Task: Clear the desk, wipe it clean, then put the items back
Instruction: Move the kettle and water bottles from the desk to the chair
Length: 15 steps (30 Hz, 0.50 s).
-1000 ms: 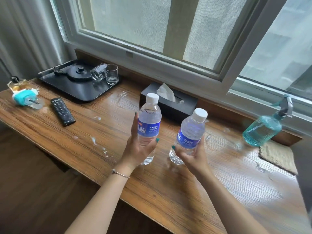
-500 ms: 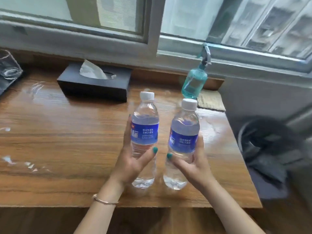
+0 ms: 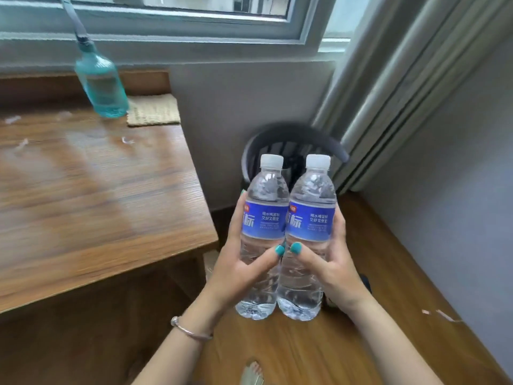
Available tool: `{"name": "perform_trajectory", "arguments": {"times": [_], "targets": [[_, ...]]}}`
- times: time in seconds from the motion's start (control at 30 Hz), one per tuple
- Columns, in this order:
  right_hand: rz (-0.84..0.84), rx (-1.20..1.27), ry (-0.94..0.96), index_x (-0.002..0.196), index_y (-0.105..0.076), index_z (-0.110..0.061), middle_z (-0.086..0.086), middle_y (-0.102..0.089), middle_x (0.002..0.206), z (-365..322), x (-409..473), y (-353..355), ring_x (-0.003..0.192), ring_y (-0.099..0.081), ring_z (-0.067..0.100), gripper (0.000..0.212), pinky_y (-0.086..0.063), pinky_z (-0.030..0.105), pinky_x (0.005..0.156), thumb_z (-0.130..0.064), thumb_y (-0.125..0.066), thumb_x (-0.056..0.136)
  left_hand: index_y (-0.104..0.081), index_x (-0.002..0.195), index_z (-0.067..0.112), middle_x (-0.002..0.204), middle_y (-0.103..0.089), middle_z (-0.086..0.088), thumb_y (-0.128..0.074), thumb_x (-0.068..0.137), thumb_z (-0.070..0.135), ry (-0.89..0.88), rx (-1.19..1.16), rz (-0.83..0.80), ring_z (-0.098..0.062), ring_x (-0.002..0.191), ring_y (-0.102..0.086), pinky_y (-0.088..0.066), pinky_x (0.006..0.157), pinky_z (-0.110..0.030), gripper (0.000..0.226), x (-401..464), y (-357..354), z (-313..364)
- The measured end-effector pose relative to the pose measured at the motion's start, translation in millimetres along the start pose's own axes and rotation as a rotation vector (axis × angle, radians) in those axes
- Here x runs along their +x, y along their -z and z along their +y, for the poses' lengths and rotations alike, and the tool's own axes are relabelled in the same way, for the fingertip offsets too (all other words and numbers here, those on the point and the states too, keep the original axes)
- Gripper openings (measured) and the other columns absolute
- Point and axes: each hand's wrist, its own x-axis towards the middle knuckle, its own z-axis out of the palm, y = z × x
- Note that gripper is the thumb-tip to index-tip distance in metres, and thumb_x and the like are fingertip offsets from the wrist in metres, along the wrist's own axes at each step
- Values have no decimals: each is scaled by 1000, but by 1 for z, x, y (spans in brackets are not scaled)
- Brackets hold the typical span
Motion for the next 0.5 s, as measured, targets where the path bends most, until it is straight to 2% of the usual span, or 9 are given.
{"name": "perform_trajectory", "arguments": {"times": [0.07, 0.17, 0.3, 0.43, 0.5], "targets": [[33, 36, -42, 150, -15, -38, -6, -51, 141, 6, -9, 37, 125, -56, 15, 91, -54, 32, 91, -14, -73, 84, -11, 150, 39, 143, -46, 21, -73, 79, 29, 39, -33, -9, -8, 129, -50, -47, 97, -23, 95, 3, -39, -10], [58, 76, -98, 148, -19, -38, -11, -54, 136, 16, -15, 80, 120, -59, 8, 88, -54, 24, 85, -10, -69, 80, -12, 149, 41, 137, -51, 25, -72, 82, 17, 100, -67, -21, -8, 126, -53, -49, 91, -19, 92, 9, -83, -25], [90, 120, -157, 140, -25, -42, -22, -62, 124, 28, -10, 117, 114, -61, 5, 78, -53, 21, 81, -2, -63, 86, -13, 149, 36, 130, -56, 27, -69, 83, 10, 152, -65, -36, -6, 120, -57, -50, 86, -17, 91, 31, -116, -41], [131, 144, -213, 142, -27, -35, -13, -61, 126, 43, 9, 146, 112, -63, 7, 72, -54, 21, 79, 4, -58, 89, -16, 149, 34, 127, -57, 28, -68, 79, 12, 181, -61, -35, -4, 117, -59, -50, 84, -16, 90, 65, -137, -60], [143, 144, -231, 140, -29, -34, -15, -63, 123, 52, 28, 161, 111, -64, 7, 71, -54, 21, 78, 5, -59, 89, -16, 150, 33, 128, -57, 26, -69, 80, 11, 196, -64, -36, -5, 118, -59, -50, 85, -17, 90, 88, -145, -71]]}}
